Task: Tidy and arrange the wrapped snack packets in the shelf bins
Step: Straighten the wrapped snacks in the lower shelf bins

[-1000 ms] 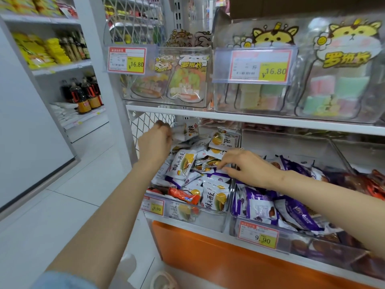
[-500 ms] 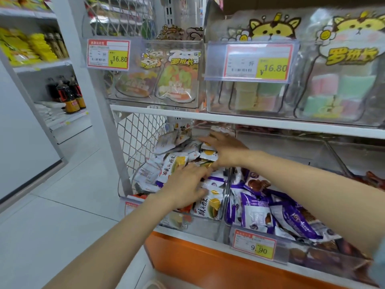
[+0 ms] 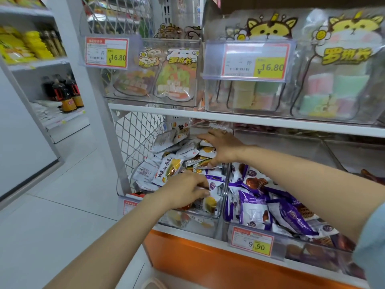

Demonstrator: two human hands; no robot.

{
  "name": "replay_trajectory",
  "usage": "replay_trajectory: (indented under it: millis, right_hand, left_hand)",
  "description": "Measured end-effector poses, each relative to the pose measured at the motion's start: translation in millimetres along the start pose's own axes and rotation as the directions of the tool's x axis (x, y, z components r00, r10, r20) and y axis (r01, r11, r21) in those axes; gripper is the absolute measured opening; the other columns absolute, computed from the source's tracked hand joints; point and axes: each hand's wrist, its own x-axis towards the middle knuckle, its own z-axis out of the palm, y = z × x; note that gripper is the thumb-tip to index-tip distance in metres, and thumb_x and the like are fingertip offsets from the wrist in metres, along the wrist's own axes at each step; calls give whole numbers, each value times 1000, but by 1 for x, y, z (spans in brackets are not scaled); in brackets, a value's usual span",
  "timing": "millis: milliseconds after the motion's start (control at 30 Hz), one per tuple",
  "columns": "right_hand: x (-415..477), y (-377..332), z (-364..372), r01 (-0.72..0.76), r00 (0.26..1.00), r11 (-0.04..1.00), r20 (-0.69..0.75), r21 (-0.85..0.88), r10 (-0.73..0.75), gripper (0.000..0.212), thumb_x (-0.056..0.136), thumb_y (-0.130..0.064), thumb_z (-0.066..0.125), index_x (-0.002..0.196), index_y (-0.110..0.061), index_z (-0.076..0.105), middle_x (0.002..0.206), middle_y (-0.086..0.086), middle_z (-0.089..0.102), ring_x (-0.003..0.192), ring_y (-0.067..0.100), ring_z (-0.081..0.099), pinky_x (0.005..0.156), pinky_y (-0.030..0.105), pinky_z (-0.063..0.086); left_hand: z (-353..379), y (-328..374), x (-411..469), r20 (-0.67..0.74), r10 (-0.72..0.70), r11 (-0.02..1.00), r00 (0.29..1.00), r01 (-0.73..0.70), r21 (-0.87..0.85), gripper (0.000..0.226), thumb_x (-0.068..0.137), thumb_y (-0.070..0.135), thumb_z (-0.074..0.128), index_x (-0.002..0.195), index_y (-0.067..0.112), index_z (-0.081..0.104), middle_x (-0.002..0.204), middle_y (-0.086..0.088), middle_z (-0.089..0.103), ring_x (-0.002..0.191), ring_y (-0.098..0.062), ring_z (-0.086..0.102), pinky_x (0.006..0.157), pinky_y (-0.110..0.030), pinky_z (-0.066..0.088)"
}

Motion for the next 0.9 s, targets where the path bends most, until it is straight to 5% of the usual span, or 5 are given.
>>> replay_trajectory:
  millis: [133, 333, 600, 800, 900]
  right_hand:
    - [-5, 1, -2, 15, 1000, 1000, -7, 10, -15, 97, 74, -40, 76, 148, -36, 15, 158, 2, 11, 144, 25, 14, 112, 37, 22]
    - [-6, 5, -4, 35, 999, 993, -30, 110, -32, 91, 76, -30, 76, 148, -36, 20, 156, -1, 18, 141, 21, 23, 108, 33, 28]
    - [-6, 4, -5, 18, 1000, 994, -13, 108, -17, 90, 77, -31, 76, 147, -35, 20, 157, -1, 18, 141, 21, 23, 108, 33, 28]
    - [-16, -3, -10, 55, 998, 992, -6, 111, -54, 92, 76, -35, 76, 148, -33, 19, 156, -1, 18, 142, 20, 18, 110, 33, 23]
    - [-33, -9, -20, 135, 988, 925, -115, 355, -100, 65, 84, -37, 68, 140, -34, 36, 147, -7, 34, 131, 8, 34, 102, 24, 29]
  left_hand:
    - [11, 8, 14, -74, -6, 984, 997, 20, 180, 41, 97, 35, 45, 132, 14, 44, 135, -5, 47, 123, -21, 36, 96, -32, 32]
    - [12, 4, 23, -167, -165, 985, 972, 172, 32, 32, 99, 33, 41, 120, 14, 55, 115, -11, 63, 107, -29, 57, 81, -35, 46]
    - [4, 9, 23, 56, -121, 965, 991, 104, 243, 41, 83, 43, 64, 117, 20, 63, 124, -3, 55, 120, -22, 42, 94, -33, 35]
    - [-1, 9, 10, -284, -1, 975, 959, 63, 211, 24, 87, 39, 59, 101, 21, 65, 108, 5, 63, 105, -16, 45, 87, -28, 30]
    - [-10, 3, -3, -444, -23, 995, 896, 61, 73, 22, 87, 39, 60, 97, 20, 66, 97, 7, 62, 96, -15, 45, 77, -27, 28]
